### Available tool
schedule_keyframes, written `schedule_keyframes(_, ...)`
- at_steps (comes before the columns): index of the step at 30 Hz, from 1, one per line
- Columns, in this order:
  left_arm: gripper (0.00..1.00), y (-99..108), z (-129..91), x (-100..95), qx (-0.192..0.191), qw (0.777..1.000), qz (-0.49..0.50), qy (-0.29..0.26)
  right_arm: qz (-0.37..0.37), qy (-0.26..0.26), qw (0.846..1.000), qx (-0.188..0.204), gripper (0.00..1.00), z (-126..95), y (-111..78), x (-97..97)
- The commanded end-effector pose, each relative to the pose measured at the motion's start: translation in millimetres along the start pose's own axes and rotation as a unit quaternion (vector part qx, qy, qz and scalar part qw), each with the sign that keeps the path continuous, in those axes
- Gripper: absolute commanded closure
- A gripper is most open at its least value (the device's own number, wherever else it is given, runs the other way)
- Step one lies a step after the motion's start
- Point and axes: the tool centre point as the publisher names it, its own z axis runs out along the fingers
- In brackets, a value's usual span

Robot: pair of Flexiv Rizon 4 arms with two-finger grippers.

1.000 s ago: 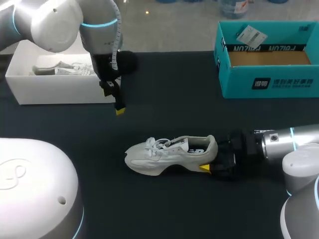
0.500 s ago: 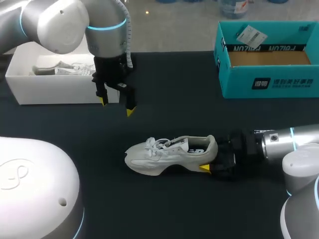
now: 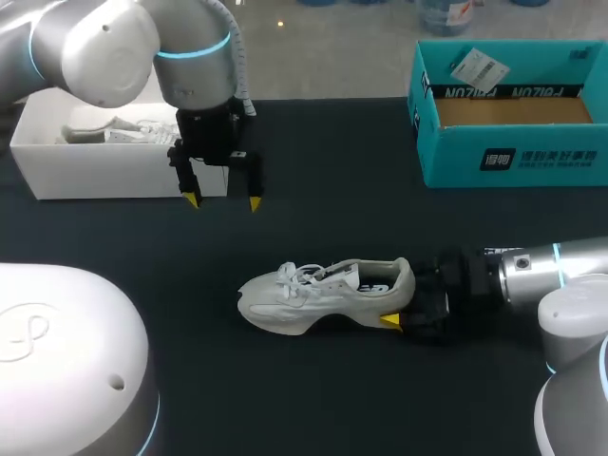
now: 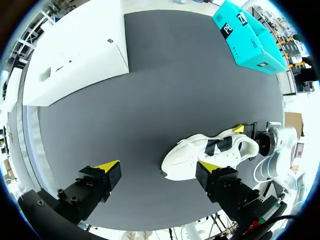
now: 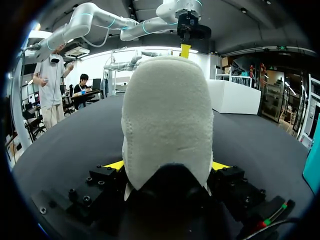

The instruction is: Take the shoe out of the shoebox, open the shoe tongue, remove and reinsert the insole, then place the shoe into the shoebox

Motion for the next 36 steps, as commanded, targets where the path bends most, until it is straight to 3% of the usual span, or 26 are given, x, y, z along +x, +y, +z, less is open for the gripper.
schedule_keyframes(1,0.0,16,3,-2.2,0.048,0.999,-0.007,0.023,0.0,-0.001,1.0,0.001,1.0,3,-1.2,-0.7)
schedule_keyframes(5,0.0,21,16,10.2,0.057,0.998,-0.014,0.011,0.0,-0.001,1.0,0.001,1.0,3,-1.2,-0.7)
schedule_keyframes(11,0.0,33,36,39.3,0.035,0.999,-0.035,0.004,0.0,-0.001,1.0,0.001,1.0,3,-1.2,-0.7)
schedule_keyframes(24,0.0,46,55,121.2,0.047,0.998,-0.045,-0.004,0.0,-0.001,1.0,0.001,1.0,3,-1.2,-0.7)
schedule_keyframes(36,0.0,52,67,168.7,0.047,0.999,-0.017,0.0,0.0,-0.001,1.0,0.001,1.0,3,-1.2,-0.7)
